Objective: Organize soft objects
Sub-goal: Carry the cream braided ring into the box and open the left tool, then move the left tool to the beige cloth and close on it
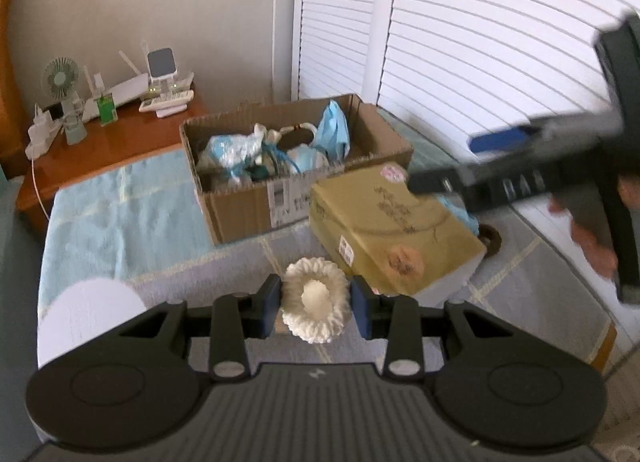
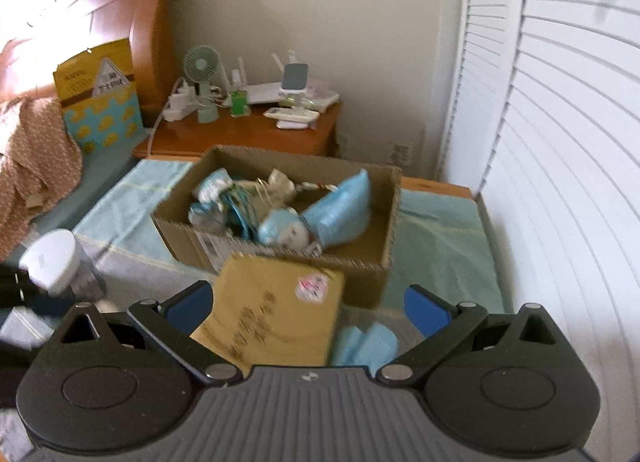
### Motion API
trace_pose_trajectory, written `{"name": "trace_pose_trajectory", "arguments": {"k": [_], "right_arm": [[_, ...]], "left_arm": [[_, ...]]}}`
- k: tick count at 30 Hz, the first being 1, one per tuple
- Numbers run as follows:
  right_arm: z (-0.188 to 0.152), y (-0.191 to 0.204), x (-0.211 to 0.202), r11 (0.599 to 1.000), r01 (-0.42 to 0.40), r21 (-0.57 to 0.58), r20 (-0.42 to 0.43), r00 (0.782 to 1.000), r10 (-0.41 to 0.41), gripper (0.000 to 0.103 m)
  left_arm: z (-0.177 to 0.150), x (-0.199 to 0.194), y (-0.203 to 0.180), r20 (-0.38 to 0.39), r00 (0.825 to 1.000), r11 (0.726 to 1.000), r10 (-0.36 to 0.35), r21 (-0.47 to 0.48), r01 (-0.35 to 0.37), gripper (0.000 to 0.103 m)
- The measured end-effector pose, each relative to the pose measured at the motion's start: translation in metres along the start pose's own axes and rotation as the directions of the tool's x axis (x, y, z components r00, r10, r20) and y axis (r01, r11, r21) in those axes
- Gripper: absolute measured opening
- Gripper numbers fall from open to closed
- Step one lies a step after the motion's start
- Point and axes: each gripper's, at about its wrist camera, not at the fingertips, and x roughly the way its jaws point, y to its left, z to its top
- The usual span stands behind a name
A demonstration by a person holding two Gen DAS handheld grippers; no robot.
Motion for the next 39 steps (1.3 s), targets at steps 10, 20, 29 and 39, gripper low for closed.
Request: {"name": "trace_pose_trajectory", "arguments": {"k": [10, 20, 29, 39], "right_arm": [[-0.035, -0.003, -0.023, 0.997, 0.079, 0.021, 0.015, 0.997, -0.079, 0.103], [-0.050, -0.016, -0.030, 0.994, 0.100, 0.038, 0.002, 0.995, -0.100, 0.103], [-0.063, -0.024, -0.031, 0.992, 0.118, 0.048, -0.026, 0.993, -0.117, 0.103], [-0.074, -0.020, -0.039, 0.993, 0.107, 0.045, -0.032, 0.994, -0.106, 0.103]], "left_arm": [[0.060, 0.023, -0.004, 0.044, 0.999, 0.999, -0.006, 0.036, 0.004, 0.036], [0.130, 0.087, 0.005, 0.032, 0.999, 0.999, 0.039, 0.013, -0.039, 0.037], [0.152, 0.112, 0.007, 0.051, 0.993, 0.994, 0.103, -0.042, -0.101, 0.085], [0.132, 0.074, 0.000, 0.088, 0.991, 0.995, 0.098, -0.033, -0.096, 0.089]]}}
